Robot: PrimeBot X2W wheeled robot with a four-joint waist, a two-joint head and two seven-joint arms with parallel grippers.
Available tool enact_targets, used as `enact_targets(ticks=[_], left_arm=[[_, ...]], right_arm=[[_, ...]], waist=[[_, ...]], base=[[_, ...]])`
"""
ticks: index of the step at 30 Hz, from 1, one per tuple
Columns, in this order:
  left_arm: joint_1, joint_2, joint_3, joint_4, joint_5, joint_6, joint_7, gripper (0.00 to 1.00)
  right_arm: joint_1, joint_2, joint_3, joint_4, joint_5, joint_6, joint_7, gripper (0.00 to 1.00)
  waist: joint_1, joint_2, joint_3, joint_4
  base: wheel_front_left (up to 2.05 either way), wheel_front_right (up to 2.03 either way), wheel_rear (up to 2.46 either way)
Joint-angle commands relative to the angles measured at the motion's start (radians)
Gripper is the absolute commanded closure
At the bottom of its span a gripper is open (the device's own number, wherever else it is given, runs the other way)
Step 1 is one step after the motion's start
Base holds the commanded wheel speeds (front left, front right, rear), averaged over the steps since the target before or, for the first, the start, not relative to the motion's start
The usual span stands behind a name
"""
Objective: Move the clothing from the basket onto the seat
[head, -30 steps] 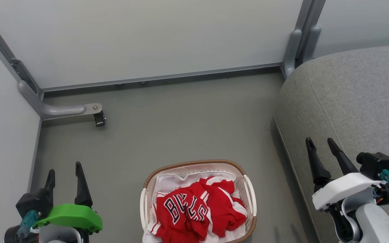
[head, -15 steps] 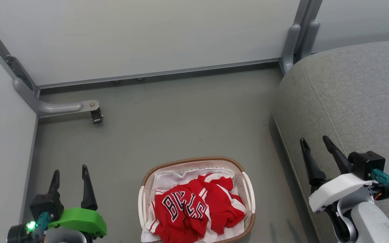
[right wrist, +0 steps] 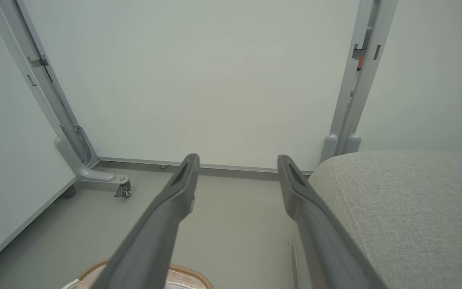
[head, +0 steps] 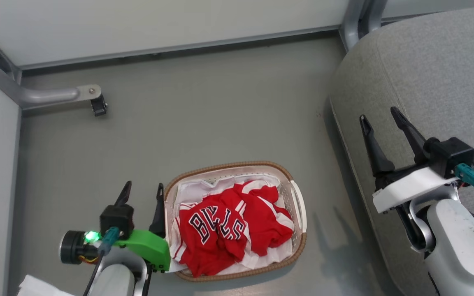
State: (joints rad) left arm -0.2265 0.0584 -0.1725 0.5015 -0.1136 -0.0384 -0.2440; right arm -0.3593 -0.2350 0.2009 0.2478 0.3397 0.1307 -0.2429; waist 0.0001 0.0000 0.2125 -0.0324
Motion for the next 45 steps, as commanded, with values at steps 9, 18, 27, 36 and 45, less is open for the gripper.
enact_targets(ticks=[9, 18, 27, 36, 45], left_arm=[[-0.283, -0.005, -0.168, 0.29, 0.081, -0.053, -0.022, 0.0], [-0.54, -0.005, -0.296, 0.597, 0.08, -0.075, 0.046, 0.0], [-0.681, 0.006, -0.342, 0.756, 0.078, -0.088, 0.184, 0.0], [-0.701, 0.028, -0.36, 0.783, 0.071, -0.07, 0.29, 0.0], [-0.693, 0.01, -0.353, 0.77, 0.016, -0.083, 0.21, 1.0]], right_arm=[[-0.135, -0.019, 0.044, -0.085, -0.053, 0.0, -0.023, 0.0], [-0.22, -0.018, 0.077, -0.136, -0.016, 0.0, -0.023, 0.0], [-0.254, -0.024, 0.118, -0.16, -0.004, 0.0, -0.023, 0.0], [-0.268, -0.012, 0.121, -0.157, 0.002, 0.0, -0.023, 0.0], [-0.261, 0.005, 0.107, -0.154, 0.005, 0.0, -0.023, 0.0]], waist=[[-0.0001, 0.0, 0.321, -0.091], [-0.0001, 0.0, 0.464, -0.148], [-0.0001, 0.0, 0.556, -0.185], [-0.0001, 0.0, 0.609, -0.195], [-0.0001, 0.0, 0.597, -0.175]], base=[[0.0, 0.0, 0.0], [0.0, 0.0, 0.0], [0.0, 0.0, 0.0], [0.0, 0.0, 0.0], [0.0, 0.0, 0.0]])
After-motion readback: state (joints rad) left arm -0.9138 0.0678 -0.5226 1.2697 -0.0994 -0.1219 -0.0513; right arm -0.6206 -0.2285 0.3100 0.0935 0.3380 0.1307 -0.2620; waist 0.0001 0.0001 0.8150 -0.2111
